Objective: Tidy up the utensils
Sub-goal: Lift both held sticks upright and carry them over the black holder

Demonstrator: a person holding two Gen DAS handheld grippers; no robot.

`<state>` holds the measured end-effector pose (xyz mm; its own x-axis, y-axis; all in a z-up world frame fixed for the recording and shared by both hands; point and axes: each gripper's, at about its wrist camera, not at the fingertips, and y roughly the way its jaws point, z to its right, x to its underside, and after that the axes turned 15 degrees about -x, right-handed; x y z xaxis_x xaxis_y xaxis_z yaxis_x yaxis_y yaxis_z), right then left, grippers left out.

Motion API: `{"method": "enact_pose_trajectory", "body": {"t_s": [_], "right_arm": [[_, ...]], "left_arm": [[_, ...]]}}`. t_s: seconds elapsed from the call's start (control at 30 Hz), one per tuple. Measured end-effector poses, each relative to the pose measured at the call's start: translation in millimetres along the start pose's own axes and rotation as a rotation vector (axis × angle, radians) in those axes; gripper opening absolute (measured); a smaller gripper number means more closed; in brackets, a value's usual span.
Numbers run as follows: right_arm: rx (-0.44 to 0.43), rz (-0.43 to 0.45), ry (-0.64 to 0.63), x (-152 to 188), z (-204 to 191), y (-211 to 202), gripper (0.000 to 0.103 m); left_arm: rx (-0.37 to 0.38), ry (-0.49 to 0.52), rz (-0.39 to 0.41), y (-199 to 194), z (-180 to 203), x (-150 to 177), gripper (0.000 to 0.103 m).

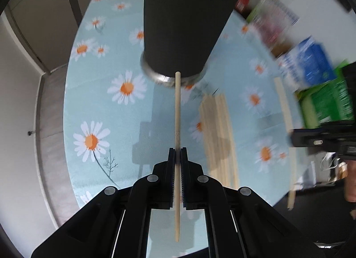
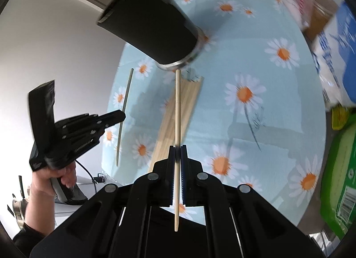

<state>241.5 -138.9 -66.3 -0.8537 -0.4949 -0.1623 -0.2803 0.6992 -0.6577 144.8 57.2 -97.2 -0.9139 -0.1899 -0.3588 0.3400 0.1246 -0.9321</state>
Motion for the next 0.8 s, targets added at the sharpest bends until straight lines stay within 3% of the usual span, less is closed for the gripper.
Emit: {"method": "enact_pose_trajectory", "body": {"t_s": [0.33,0.53,0.8], "right_arm": [[-0.012,0.141,-0.162,-34.2,-63.2,-11.7,0.006],[0.004,0.292,-0.286,-62.3,-100.8,-24.8,0.006],[0.077,0.565,-0.343,-89.4,-126.1,-46.8,0.006]], "left_arm": [[0.126,-0.053,0.289,-79.7,-8.9,-27.9,0.004],[0.183,-0.043,0.472,-114.6,-22.6,-60.5,0.004],[0.168,-0.074,0.671,-139.3,-43.3,-89.8,0.004]]}}
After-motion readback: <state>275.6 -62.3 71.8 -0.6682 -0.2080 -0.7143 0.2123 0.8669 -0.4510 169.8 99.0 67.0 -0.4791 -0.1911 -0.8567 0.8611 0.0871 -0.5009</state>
